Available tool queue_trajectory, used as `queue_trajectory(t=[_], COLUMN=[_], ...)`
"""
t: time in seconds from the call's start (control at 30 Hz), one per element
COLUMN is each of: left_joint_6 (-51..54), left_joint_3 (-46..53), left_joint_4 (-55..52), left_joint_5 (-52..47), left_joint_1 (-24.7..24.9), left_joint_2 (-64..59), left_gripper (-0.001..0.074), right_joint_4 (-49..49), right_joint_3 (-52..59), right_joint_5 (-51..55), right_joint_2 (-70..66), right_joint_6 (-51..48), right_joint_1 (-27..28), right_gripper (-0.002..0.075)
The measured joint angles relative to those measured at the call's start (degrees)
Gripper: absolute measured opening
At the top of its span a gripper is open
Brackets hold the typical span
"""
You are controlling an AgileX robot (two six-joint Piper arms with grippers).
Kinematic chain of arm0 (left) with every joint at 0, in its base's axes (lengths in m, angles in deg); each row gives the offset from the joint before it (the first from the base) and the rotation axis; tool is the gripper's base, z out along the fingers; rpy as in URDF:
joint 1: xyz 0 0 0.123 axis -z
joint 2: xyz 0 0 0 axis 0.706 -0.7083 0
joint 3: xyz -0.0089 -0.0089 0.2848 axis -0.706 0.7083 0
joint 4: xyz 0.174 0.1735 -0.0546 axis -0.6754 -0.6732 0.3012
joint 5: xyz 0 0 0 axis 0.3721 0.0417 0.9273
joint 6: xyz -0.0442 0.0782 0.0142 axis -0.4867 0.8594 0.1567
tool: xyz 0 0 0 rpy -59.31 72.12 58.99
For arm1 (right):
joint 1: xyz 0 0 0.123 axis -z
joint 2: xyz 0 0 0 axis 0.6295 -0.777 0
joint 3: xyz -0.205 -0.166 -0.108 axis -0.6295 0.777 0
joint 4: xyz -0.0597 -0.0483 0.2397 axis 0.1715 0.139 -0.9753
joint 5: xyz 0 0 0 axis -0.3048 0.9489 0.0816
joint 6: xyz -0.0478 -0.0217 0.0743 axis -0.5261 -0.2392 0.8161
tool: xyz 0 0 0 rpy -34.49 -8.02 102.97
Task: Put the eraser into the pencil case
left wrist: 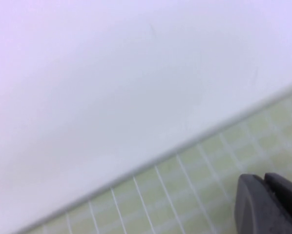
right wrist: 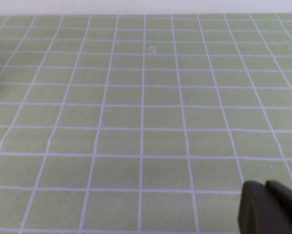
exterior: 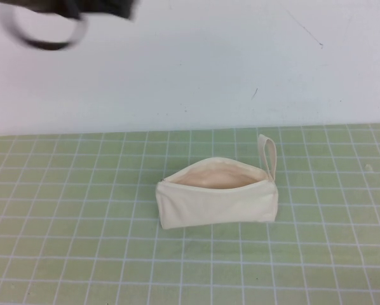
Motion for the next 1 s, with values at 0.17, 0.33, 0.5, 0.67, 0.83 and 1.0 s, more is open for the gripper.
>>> queue_trajectory(t=[0.17, 0.33, 0.5, 0.67, 0.83, 1.0], left_joint_6=[-7.2, -13.9, -14.8, -16.3, -16.4, -16.4], left_joint_3=[13.7, 33.2, 49.9, 61.1, 68.1, 71.2], left_joint_4=[-5.4, -11.5, -10.8, -6.0, -2.9, -4.7], left_joint_5=[7.3, 12.0, 12.8, 13.0, 13.0, 12.1], left_joint_1=[0.0, 0.0, 0.0, 0.0, 0.0, 0.0], left_joint_2=[14.6, 29.9, 40.9, 48.3, 50.3, 50.3], left_gripper=[0.0, -0.0001, -0.0001, -0.0001, -0.0001, -0.0001], right_joint_4=[0.0, 0.0, 0.0, 0.0, 0.0, 0.0], right_joint_3=[0.0, 0.0, 0.0, 0.0, 0.0, 0.0], right_joint_5=[0.0, 0.0, 0.0, 0.0, 0.0, 0.0], right_joint_2=[0.0, 0.0, 0.0, 0.0, 0.0, 0.0], right_joint_6=[0.0, 0.0, 0.0, 0.0, 0.0, 0.0], right_joint_1=[0.0, 0.0, 0.0, 0.0, 0.0, 0.0], right_gripper=[-0.0001, -0.0001, -0.0001, -0.0001, -0.0001, -0.0001])
